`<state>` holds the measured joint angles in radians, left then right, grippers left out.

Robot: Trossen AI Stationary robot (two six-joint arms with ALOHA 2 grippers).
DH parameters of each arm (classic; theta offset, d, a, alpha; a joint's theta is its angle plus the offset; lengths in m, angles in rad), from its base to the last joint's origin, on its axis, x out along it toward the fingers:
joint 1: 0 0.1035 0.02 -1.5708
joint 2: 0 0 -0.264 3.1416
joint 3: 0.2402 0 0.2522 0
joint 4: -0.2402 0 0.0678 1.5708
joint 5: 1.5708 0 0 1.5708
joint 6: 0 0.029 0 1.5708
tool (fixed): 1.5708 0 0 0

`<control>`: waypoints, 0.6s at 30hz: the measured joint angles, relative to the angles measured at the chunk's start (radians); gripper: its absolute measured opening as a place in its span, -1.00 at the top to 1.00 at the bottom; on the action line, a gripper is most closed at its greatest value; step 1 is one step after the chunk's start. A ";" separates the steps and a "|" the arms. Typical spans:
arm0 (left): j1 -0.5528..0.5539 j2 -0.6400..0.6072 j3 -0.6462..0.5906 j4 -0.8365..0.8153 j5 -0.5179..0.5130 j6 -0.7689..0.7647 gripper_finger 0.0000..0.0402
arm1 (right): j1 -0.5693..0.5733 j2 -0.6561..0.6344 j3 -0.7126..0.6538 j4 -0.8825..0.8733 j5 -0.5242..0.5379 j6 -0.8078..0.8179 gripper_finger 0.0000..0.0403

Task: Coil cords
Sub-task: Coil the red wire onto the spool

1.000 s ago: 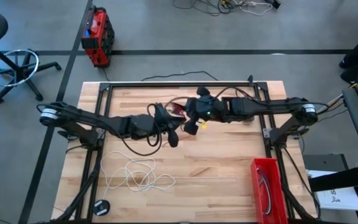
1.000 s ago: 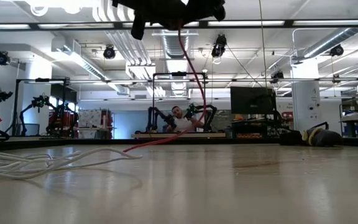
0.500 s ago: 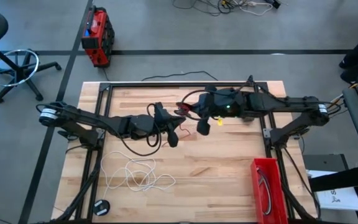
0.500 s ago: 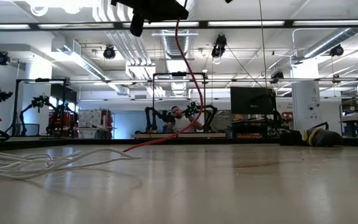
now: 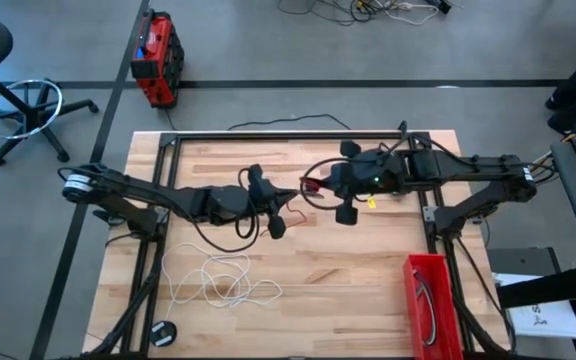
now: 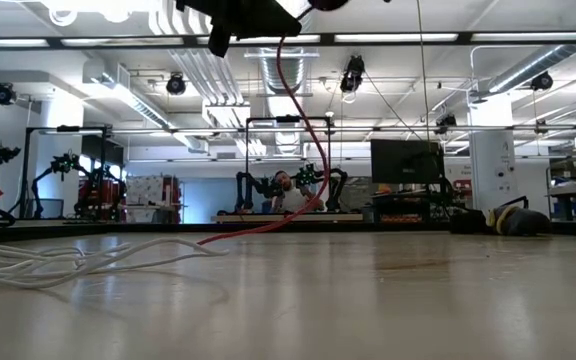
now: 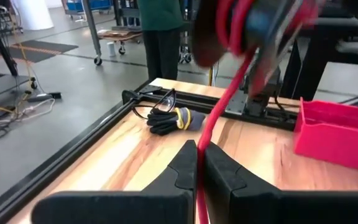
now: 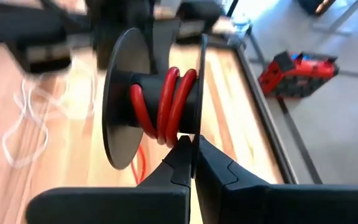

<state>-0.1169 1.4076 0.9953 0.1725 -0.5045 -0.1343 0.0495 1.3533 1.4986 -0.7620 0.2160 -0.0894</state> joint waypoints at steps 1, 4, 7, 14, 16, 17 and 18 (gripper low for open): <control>0.000 -0.004 0.003 -0.009 0.000 0.006 1.00 | 0.000 0.000 0.000 -0.023 -0.008 0.000 1.00; 0.000 -0.024 0.004 -0.024 0.008 0.025 1.00 | 0.011 0.003 0.000 -0.051 -0.008 -0.014 1.00; 0.000 -0.034 0.004 -0.025 0.011 0.040 1.00 | 0.032 0.004 -0.006 -0.055 -0.023 -0.064 1.00; 0.000 -0.038 0.002 -0.007 0.148 0.089 0.97 | 0.067 0.035 -0.009 -0.056 -0.078 -0.108 1.00; -0.001 -0.038 0.002 -0.007 0.157 0.090 0.97 | 0.067 0.044 -0.011 -0.056 -0.078 -0.108 1.00; -0.003 -0.038 0.002 -0.008 0.157 0.092 0.98 | 0.067 0.049 -0.011 -0.058 -0.074 -0.108 1.00; -0.007 -0.038 0.002 -0.009 0.157 0.095 0.98 | 0.067 0.052 -0.012 -0.061 -0.063 -0.106 1.00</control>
<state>-0.1237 1.3697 0.9970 0.1633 -0.3475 -0.0389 0.1162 1.4053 1.4868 -0.8232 0.1525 -0.1957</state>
